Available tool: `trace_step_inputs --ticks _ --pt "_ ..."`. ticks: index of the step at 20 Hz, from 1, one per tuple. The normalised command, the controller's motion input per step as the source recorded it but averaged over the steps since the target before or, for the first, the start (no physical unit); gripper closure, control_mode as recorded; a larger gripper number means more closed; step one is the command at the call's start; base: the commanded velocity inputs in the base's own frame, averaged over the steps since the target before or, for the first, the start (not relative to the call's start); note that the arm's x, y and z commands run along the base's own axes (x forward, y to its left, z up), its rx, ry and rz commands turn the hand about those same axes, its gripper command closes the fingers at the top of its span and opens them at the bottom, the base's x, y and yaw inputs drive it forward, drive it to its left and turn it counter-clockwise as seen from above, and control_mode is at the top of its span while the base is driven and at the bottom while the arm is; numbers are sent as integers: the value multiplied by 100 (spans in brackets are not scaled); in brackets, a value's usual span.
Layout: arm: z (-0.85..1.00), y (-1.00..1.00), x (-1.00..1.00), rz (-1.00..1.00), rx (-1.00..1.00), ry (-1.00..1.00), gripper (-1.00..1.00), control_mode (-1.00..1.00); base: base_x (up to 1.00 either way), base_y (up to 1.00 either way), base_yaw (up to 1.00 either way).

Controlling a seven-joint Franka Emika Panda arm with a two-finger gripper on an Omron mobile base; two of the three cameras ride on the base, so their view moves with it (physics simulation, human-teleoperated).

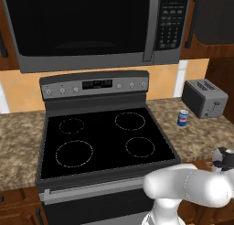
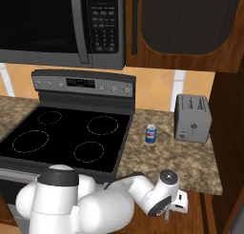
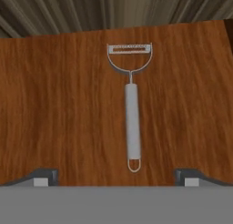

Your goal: Pick the peeler from the drawer and place it on the counter.

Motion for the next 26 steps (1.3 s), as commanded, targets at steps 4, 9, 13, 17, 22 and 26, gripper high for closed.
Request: trace_step_inputs --ticks 4,9,13,17,22,26 --pt "-45 -15 1 0 0 0 -100 -100 0 0 0" --pt "-31 -33 9 0 0 0 -100 -100 0 0 0" --pt "-19 -14 6 0 0 0 -100 -100 0 0 0" --pt "-11 0 2 0 0 2 -100 -100 0 0 0" --pt "-21 0 0 0 0 2 -100 -100 0 0 0" --pt "-27 0 0 0 0 0 -100 -100 0 0 0"
